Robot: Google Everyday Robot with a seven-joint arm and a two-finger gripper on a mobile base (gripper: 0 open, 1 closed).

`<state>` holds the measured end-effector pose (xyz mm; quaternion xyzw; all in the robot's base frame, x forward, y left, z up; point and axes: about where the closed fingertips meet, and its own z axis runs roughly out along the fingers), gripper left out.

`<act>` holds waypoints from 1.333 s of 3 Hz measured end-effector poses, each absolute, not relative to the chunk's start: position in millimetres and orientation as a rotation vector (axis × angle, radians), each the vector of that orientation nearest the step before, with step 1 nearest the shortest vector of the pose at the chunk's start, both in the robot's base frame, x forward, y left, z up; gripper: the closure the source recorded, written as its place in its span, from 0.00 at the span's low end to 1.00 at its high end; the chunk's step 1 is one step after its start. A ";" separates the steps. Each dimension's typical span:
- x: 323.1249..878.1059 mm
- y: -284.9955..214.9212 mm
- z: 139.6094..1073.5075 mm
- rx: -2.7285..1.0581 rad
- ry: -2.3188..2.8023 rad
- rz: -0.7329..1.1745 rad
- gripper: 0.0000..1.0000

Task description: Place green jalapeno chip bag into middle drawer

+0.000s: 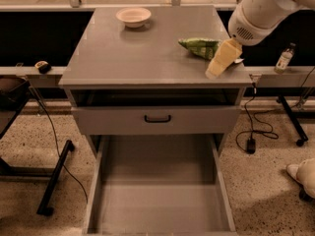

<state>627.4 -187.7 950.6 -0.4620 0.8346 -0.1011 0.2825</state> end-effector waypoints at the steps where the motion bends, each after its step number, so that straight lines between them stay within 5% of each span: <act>1: 657.8 -203.5 957.0 -1.089 2.205 -0.368 0.00; 4: 677.2 -200.2 957.7 -0.933 2.239 -0.307 0.00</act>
Offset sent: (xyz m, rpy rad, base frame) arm 0.0304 -0.0157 0.0064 -0.0010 -0.1087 -0.0978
